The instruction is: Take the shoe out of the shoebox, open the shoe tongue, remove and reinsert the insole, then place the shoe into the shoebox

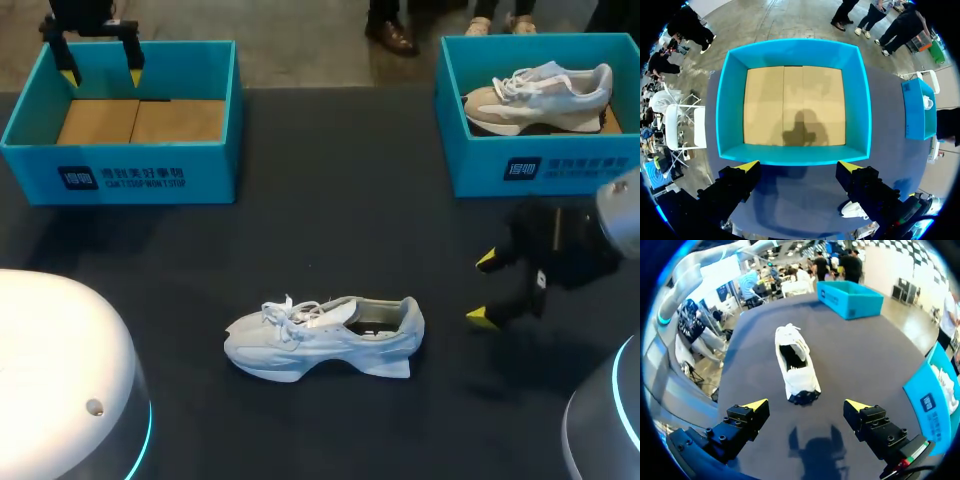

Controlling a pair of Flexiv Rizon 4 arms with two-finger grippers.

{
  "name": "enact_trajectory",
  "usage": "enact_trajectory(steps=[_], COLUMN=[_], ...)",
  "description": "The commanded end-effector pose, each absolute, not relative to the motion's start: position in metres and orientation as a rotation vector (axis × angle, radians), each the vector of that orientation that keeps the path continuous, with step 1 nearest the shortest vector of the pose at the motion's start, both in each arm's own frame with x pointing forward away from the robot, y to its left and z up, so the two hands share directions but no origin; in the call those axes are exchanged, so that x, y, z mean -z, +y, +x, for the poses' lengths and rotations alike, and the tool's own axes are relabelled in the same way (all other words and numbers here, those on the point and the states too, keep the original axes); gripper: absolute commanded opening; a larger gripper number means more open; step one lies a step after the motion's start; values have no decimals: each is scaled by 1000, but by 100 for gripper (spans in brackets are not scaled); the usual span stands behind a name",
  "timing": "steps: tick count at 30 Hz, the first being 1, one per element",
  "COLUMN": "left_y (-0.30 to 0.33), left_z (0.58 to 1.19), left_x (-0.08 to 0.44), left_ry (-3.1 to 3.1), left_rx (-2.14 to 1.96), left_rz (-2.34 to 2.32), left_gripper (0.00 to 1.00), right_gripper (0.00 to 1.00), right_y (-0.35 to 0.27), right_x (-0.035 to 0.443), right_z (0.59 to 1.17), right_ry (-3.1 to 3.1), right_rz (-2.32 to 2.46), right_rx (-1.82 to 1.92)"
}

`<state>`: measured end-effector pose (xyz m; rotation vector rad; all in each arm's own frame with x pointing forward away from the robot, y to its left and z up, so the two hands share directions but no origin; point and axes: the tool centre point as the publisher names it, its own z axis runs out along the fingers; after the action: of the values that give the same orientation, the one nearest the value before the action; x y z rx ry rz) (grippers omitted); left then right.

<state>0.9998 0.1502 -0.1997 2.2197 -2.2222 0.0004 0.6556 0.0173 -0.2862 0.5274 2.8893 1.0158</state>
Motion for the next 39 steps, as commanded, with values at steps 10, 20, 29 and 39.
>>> enact_trajectory(steps=[10, 20, 29, 39], left_y=[150, 150, 150, 150], left_z=[1000, 1000, 1000, 1000], left_x=[200, 200, 200, 200], left_ry=[-2222, -2222, -2222, -2222], left_rx=[0, 0, 0, 0], left_rz=[2220, 2220, 2220, 2220], left_gripper=[100, 100, 100, 100], right_gripper=[100, 100, 100, 100], right_y=[5, 13, 18, 27], right_x=[321, 342, 360, 369], right_z=[666, 673, 676, 678], right_ry=[2607, 2559, 2540, 2550], right_rz=[404, 346, 241, 229], right_rx=[-1628, -1728, -1762, -1748])
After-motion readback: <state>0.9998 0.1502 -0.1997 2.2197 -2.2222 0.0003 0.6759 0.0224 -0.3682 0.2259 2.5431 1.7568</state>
